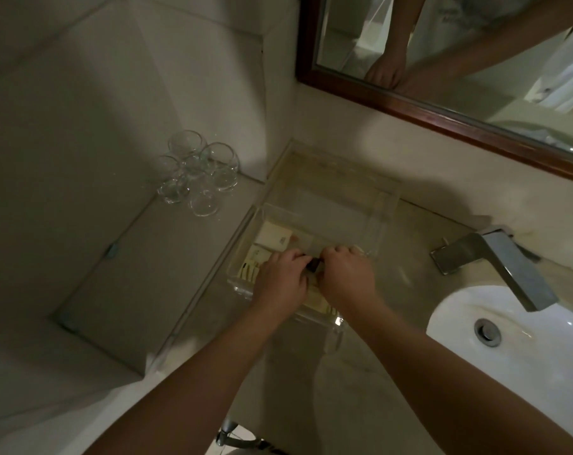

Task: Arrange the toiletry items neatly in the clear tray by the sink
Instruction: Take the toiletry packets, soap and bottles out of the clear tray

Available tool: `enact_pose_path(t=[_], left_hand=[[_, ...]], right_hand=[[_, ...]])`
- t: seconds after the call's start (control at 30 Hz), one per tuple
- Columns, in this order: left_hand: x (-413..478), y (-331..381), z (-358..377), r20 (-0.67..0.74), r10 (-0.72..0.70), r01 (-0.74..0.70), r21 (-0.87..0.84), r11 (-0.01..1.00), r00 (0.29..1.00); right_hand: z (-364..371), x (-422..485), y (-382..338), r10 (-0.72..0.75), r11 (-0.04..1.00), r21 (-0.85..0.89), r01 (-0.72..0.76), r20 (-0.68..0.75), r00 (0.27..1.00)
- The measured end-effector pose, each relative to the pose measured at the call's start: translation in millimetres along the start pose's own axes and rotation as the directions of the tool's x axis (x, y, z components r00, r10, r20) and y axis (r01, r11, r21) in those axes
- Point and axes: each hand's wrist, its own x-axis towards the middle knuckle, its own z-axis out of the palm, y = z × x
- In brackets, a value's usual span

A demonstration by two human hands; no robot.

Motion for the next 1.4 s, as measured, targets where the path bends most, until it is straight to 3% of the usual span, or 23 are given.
enact_pose_path(t=[0.97,1.2,1.4], left_hand=[[-3.4,14.5,-11.7,-0.009,-0.035,0.035,-0.052,0.998,0.999],[-14.4,61.8,-14.8,-0.009,0.067,-0.067,-0.043,0.997,0.998],[-47.1,155.3,5.1,-0.039,0.230,-0.233,-0.096,0.968,0.972]], right_hand=[[-6.7,-19.6,4.2,0.070,0.991,0.110,-0.074,0.041,0.997],[-27.5,-76.0,40.5,0.116,0.961,0.261,-0.096,-0.063,0.991],[-41.6,-174.4,116.5,0.322,0.883,0.403,-0.239,-0.151,0.935]])
